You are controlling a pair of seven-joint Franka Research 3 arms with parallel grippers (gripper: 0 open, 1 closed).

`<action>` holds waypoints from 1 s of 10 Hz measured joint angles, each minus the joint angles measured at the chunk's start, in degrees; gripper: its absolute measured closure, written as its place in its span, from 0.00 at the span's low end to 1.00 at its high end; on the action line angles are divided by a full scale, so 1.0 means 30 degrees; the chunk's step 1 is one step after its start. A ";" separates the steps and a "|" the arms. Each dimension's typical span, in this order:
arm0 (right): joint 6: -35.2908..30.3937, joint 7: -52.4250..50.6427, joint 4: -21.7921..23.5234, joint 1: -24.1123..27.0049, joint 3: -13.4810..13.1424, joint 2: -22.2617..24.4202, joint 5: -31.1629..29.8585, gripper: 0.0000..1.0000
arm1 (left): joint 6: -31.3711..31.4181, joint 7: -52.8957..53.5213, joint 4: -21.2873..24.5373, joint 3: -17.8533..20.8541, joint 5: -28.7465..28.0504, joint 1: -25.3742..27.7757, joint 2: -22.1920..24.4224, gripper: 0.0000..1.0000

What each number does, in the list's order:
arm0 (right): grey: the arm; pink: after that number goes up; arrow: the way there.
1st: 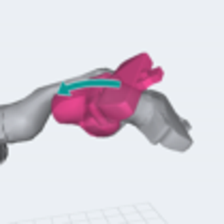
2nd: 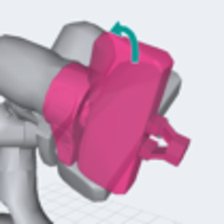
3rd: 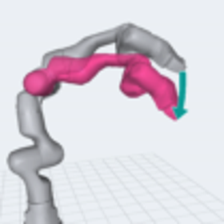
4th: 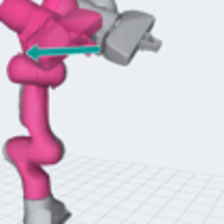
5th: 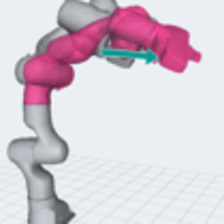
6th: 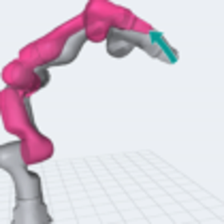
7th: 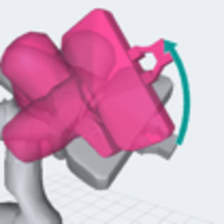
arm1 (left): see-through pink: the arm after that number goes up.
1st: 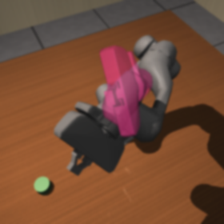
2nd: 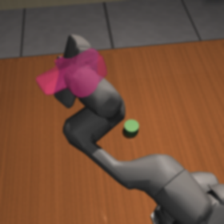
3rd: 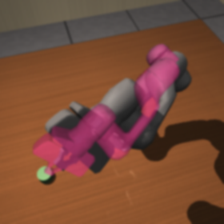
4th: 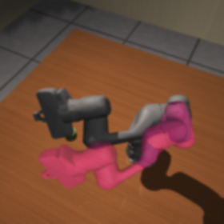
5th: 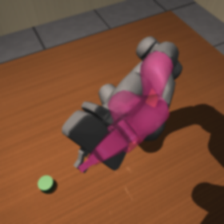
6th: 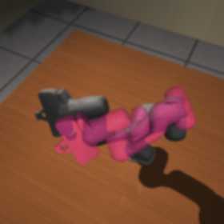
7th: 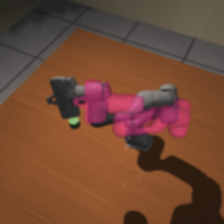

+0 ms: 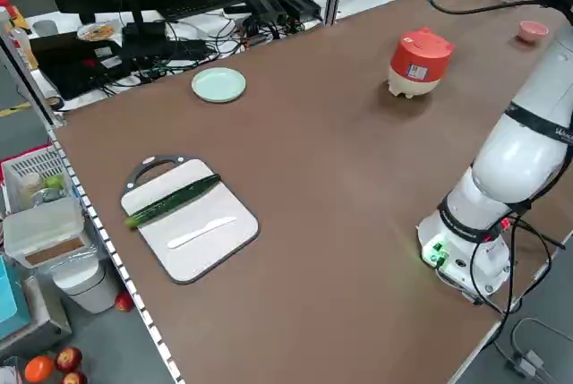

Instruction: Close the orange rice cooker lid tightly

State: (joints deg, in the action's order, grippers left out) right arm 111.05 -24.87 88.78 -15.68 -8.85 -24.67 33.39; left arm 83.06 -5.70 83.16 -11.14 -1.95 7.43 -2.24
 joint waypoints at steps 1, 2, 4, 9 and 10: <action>-0.0653 0.2052 -0.0012 -0.0058 -0.0334 0.0652 -0.1638 0.00 | 0.0000 0.0000 -0.0006 0.0000 0.0000 0.0000 0.0005 0.00; -0.1568 0.3645 -0.0048 -0.0061 -0.0544 0.1204 -0.3173 0.00 | 0.0000 0.0000 -0.0010 0.0000 0.0000 0.0000 0.0016 0.00; -0.3338 0.5409 -0.0245 -0.0087 -0.1047 0.2187 -0.5058 0.00 | -0.0005 0.0000 -0.0025 -0.0007 0.0000 -0.0001 0.0060 0.00; -0.7627 0.8600 -0.1731 0.0128 -0.1338 0.3791 -0.8301 0.00 | -0.0482 0.0004 -0.0034 -0.0095 0.0000 -0.0071 0.0919 0.00; -0.8419 0.9141 -0.2040 0.0378 -0.1338 0.4132 -0.8323 0.00 | -0.0498 0.0004 -0.0032 -0.0116 0.0000 -0.0074 0.0986 0.00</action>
State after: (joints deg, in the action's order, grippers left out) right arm 85.80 2.55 82.66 -14.54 -12.86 -12.28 8.42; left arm 81.57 -5.69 83.07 -11.49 -1.95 7.21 0.71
